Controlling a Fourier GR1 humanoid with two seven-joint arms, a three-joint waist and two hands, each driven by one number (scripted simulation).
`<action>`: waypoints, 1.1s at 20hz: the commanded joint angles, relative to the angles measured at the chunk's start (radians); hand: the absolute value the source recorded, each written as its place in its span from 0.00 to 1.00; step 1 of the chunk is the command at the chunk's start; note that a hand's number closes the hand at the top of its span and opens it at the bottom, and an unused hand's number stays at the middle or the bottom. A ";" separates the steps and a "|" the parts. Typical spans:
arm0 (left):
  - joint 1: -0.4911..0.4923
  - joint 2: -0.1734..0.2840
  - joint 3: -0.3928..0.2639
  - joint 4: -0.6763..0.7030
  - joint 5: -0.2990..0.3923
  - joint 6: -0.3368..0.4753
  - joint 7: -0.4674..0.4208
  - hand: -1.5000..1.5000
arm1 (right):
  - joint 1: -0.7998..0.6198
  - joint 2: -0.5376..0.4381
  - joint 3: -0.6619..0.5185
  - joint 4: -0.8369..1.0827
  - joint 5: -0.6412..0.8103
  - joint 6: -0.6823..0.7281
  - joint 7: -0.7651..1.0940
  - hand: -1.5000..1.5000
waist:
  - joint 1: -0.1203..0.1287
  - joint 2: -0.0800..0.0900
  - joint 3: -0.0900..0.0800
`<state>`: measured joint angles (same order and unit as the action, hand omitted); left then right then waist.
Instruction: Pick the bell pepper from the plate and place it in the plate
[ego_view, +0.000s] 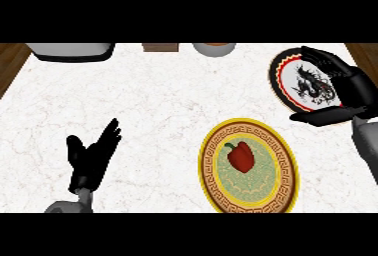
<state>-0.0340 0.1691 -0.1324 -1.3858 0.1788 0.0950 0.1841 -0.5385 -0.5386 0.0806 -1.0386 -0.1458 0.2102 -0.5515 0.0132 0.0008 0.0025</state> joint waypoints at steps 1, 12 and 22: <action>0.016 -0.036 -0.023 0.025 -0.013 0.014 -0.007 0.50 | -0.053 -0.098 0.097 -0.005 0.136 0.063 0.041 0.00 | 0.001 0.001 -0.004; 0.044 -0.010 -0.004 -0.064 -0.014 0.019 0.056 0.50 | 0.009 -0.148 0.270 -0.358 0.332 0.139 0.371 0.00 | -0.020 -0.006 -0.003; -0.033 -0.042 0.037 0.091 -0.027 -0.019 -0.030 0.50 | 0.077 -0.001 0.321 -0.461 0.534 0.118 0.563 0.00 | -0.015 0.000 -0.003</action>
<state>0.0010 0.1474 -0.1124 -1.4135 0.1603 0.0879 0.1850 -0.4621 -0.5733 0.3899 -1.4957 0.3134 0.3221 -0.0389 -0.0004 -0.0041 0.0023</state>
